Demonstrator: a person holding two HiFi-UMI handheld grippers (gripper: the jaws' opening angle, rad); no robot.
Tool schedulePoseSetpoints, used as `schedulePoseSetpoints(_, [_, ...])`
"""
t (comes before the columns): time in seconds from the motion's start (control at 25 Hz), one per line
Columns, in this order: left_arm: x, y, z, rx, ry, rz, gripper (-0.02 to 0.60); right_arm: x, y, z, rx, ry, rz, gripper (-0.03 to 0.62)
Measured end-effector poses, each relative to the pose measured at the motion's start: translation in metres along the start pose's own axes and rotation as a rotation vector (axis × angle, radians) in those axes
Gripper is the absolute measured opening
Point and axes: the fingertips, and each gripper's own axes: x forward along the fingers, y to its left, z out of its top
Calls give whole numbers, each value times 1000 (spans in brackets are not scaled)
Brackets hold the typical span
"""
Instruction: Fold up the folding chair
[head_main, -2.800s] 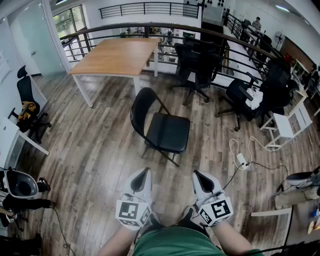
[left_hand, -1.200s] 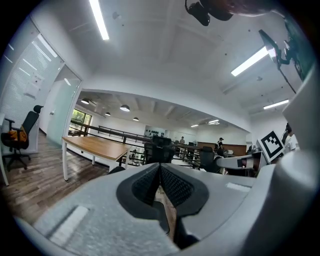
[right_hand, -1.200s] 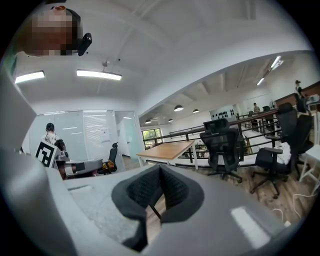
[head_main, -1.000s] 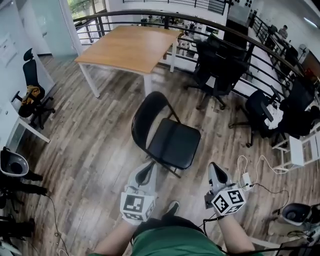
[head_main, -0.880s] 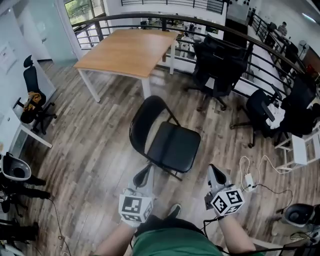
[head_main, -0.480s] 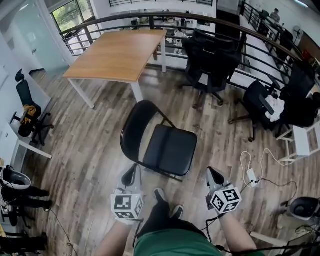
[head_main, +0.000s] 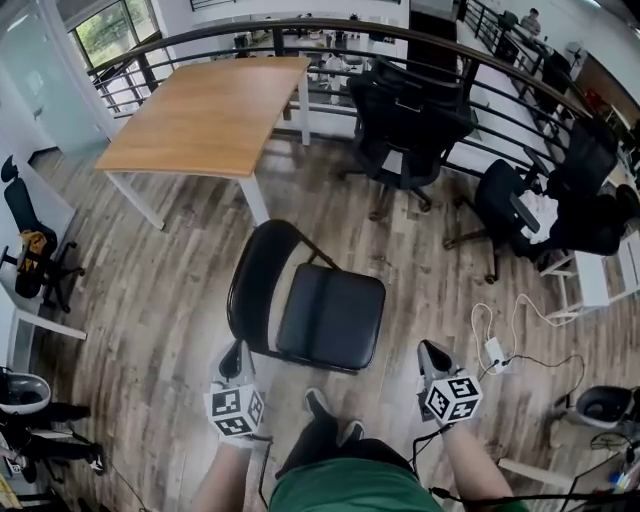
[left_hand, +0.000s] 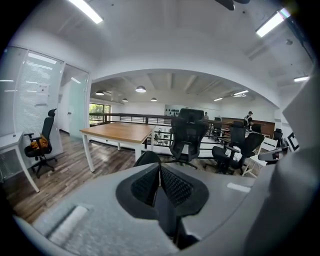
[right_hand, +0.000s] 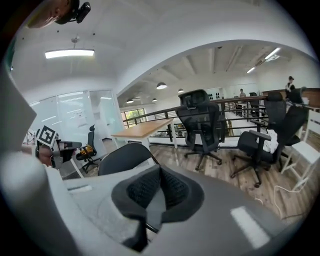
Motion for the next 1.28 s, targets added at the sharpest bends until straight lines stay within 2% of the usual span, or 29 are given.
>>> schedulePoseSetpoints(0.2, [42, 43, -15, 24, 34, 23, 14, 34, -7, -17, 50, 40, -21, 6])
schedulePoseSetpoints(0.28, [67, 53, -22, 37, 54, 24, 15, 51, -18, -26, 73, 55, -17, 39])
schedulePoseSetpoints(0.32, [78, 57, -29, 35, 69, 25, 33, 61, -26, -32, 83, 67, -14, 48])
schedulePoseSetpoints(0.4, [98, 66, -45, 16, 111, 30, 175, 80, -41, -50, 119, 96, -1, 80])
schedulePoseSetpoints(0.6, [125, 86, -81, -45, 253, 71, 268, 130, -82, -120, 337, 209, 39, 183])
schedulePoseSetpoints(0.76, [138, 96, -107, -114, 299, 148, 290, 168, -120, -185, 485, 278, 65, 239])
schedulePoseSetpoints(0.88, [148, 92, -124, -90, 332, 184, 301, 196, -142, -226, 524, 325, 105, 244])
schedulePoseSetpoints(1.0, [163, 80, -140, -80, 357, 180, 315, 222, -160, -261, 525, 383, 147, 246])
schedulePoseSetpoints(1.12, [176, 74, -151, -104, 364, 159, 341, 246, -169, -291, 533, 417, 176, 282])
schedulePoseSetpoints(1.28, [194, 90, -164, -149, 366, 153, 351, 279, -166, -324, 583, 444, 192, 348])
